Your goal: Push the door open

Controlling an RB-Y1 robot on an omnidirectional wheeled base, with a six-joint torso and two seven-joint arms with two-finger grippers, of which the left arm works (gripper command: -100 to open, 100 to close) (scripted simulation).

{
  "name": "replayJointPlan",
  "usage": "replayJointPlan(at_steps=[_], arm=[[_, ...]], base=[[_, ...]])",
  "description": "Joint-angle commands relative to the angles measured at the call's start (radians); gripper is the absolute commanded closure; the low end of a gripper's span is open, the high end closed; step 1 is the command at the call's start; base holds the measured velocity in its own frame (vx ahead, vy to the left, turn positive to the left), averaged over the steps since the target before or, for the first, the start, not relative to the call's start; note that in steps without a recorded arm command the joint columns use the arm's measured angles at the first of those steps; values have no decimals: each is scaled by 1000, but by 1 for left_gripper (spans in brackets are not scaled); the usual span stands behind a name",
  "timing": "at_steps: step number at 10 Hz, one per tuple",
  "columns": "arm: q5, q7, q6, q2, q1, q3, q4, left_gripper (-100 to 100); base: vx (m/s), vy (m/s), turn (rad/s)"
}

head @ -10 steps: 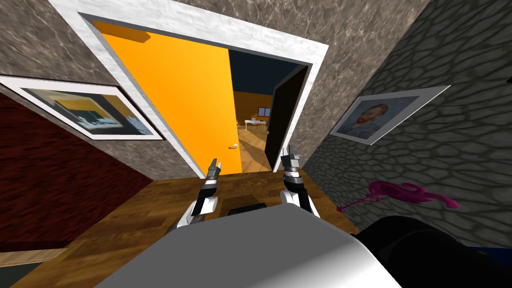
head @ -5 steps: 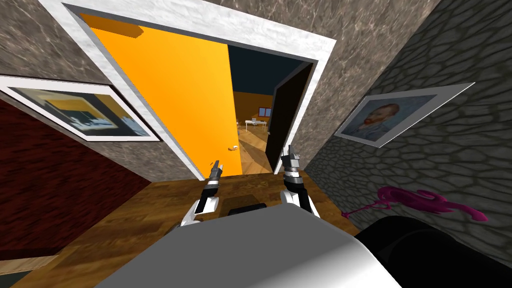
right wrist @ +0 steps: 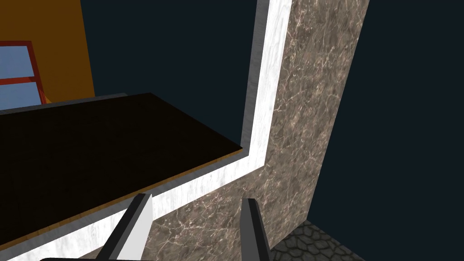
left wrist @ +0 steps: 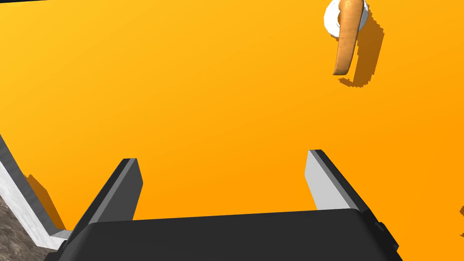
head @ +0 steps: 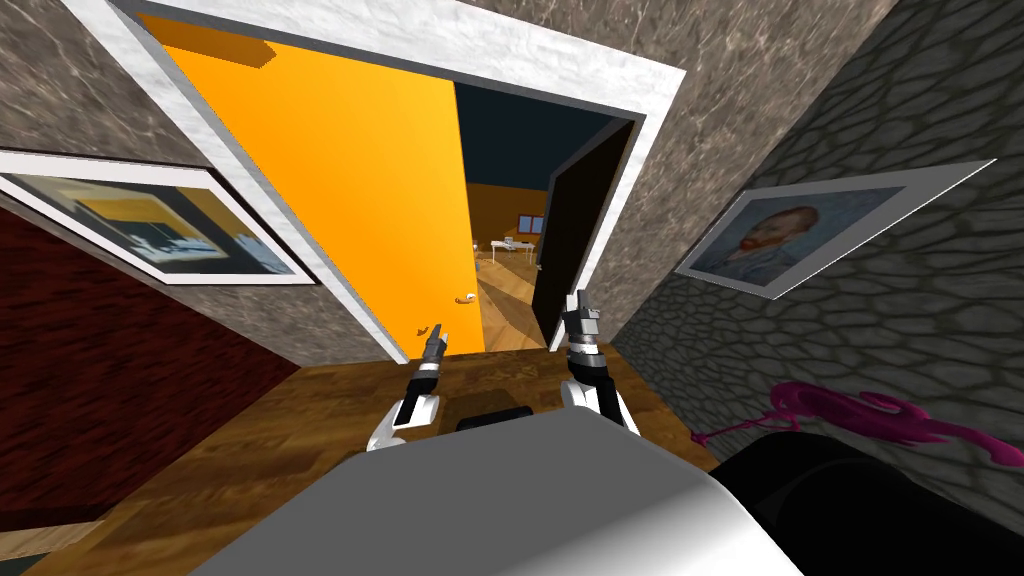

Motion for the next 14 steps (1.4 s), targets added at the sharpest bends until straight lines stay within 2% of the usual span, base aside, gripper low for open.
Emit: replayJointPlan(at_steps=[1, 9, 14], arm=[[0, 3, -11, -1, -19, 0, 50, -100], [0, 18, -50, -1, -102, 1, 270, -100], [1, 26, -70, -3, -144, 2, 383, -100]], base=[[110, 6, 18], [102, -8, 12], [96, 0, 10]])
